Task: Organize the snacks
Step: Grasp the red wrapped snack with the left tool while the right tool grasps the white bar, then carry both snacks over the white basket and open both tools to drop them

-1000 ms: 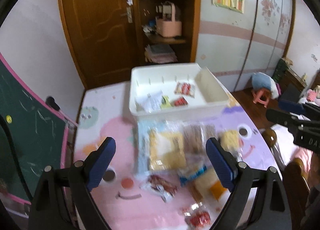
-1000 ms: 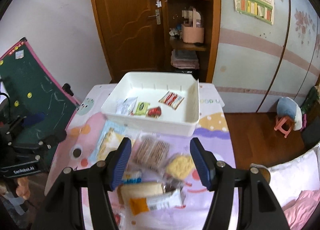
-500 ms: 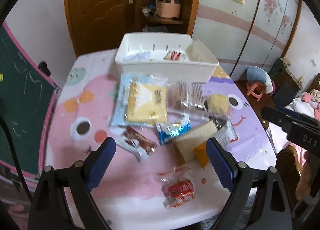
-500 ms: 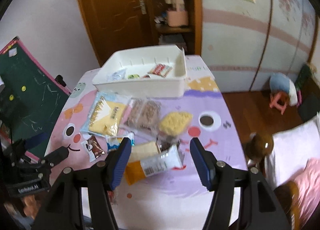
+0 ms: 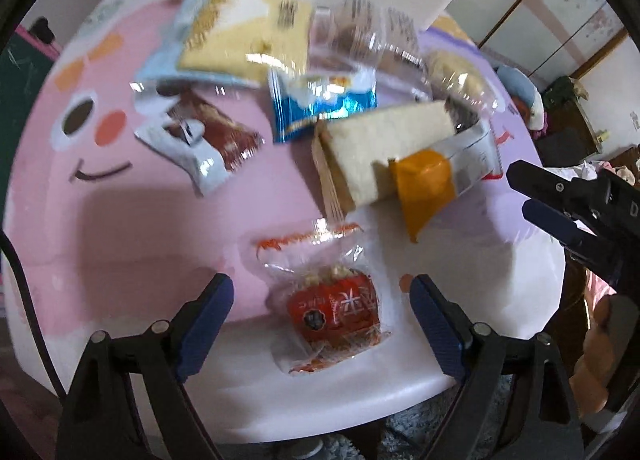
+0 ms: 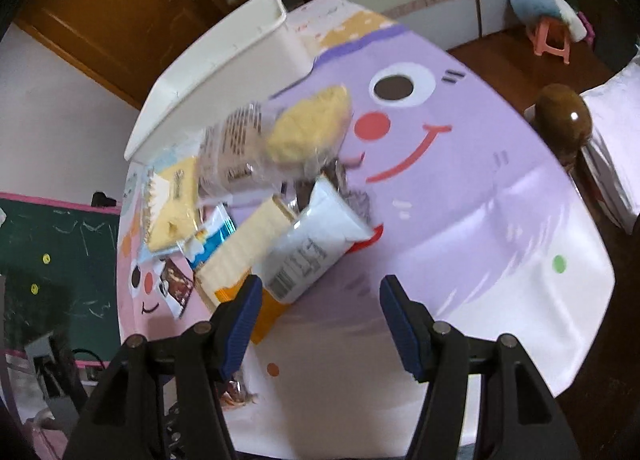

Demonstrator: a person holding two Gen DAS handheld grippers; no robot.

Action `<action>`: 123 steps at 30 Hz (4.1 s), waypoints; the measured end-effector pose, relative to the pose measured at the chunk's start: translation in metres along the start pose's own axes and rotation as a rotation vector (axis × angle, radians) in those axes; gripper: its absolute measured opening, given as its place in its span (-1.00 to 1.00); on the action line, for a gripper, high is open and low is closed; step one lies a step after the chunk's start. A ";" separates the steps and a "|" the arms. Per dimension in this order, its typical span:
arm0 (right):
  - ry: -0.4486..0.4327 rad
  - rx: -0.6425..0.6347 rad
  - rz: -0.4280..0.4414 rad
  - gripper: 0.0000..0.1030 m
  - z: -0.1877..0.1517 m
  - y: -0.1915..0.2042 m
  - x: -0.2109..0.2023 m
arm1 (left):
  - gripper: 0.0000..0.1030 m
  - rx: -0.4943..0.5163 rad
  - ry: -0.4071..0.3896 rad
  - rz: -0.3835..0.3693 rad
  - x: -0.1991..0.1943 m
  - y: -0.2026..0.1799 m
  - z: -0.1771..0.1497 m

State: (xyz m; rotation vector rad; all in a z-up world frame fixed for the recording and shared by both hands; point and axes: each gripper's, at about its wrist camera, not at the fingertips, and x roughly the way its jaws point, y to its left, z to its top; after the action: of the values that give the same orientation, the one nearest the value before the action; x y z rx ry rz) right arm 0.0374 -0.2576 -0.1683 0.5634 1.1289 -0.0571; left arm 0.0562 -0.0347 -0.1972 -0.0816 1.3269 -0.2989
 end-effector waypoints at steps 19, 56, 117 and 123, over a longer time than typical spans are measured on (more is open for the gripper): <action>0.087 -0.036 -0.008 0.19 0.019 0.033 0.058 | -0.02 0.019 -0.060 0.001 -0.003 0.001 0.006; -0.101 -0.344 0.104 -0.39 -0.004 0.067 0.008 | -0.02 -0.036 -0.337 0.081 -0.056 0.029 0.019; -0.242 -0.442 -0.062 0.09 0.262 0.147 0.051 | 0.66 -0.036 -0.474 0.097 -0.052 0.025 0.350; -0.238 -0.445 -0.065 0.09 0.255 0.145 0.040 | 0.66 -0.041 -0.529 0.141 -0.068 0.030 0.336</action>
State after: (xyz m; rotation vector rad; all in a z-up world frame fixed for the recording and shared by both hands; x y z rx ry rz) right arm 0.3153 -0.2389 -0.0675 0.1180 0.8897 0.0691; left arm 0.3712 -0.0258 -0.0578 -0.0932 0.8085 -0.1165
